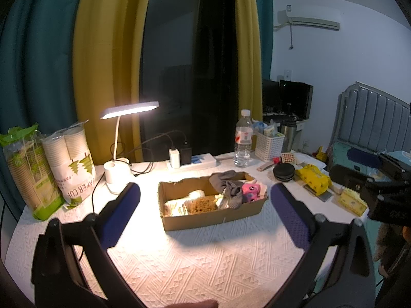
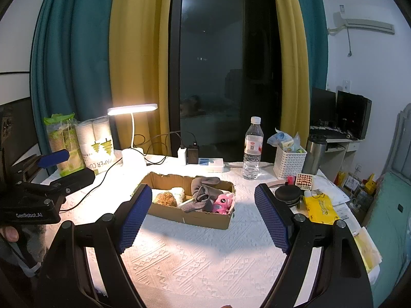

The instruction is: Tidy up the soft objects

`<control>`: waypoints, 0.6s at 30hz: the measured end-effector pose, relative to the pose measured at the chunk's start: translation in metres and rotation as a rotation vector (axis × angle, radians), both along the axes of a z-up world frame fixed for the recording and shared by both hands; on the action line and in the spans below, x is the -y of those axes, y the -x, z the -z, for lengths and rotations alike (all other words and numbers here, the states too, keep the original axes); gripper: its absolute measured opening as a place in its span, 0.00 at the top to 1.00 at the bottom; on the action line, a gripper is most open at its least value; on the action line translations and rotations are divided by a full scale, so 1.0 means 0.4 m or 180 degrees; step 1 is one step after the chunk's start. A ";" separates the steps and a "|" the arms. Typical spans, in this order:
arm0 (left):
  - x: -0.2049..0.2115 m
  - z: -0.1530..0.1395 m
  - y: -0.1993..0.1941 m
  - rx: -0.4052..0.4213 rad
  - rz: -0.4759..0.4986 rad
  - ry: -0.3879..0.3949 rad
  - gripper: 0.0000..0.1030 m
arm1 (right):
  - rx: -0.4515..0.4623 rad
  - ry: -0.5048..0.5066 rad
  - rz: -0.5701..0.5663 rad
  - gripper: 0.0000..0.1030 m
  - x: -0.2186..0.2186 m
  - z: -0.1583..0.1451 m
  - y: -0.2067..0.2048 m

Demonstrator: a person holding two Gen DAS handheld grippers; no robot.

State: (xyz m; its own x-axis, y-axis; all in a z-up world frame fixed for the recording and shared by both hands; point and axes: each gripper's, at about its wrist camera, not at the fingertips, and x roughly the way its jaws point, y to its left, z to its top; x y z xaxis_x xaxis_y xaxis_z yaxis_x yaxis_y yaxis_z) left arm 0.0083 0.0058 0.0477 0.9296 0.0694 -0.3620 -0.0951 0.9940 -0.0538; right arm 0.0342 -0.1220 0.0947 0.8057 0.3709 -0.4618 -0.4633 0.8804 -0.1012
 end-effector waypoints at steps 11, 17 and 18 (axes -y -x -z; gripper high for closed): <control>0.004 0.001 0.003 0.0001 0.0017 -0.0003 0.01 | -0.0002 -0.0001 -0.0002 0.18 0.000 0.000 -0.001; 0.010 0.003 -0.002 -0.0015 0.0030 0.0002 0.01 | -0.0004 0.0000 -0.0002 0.18 0.001 0.000 -0.003; 0.011 0.004 -0.004 -0.0014 0.0033 -0.0001 0.01 | -0.0004 -0.0001 -0.0002 0.18 0.001 0.000 -0.004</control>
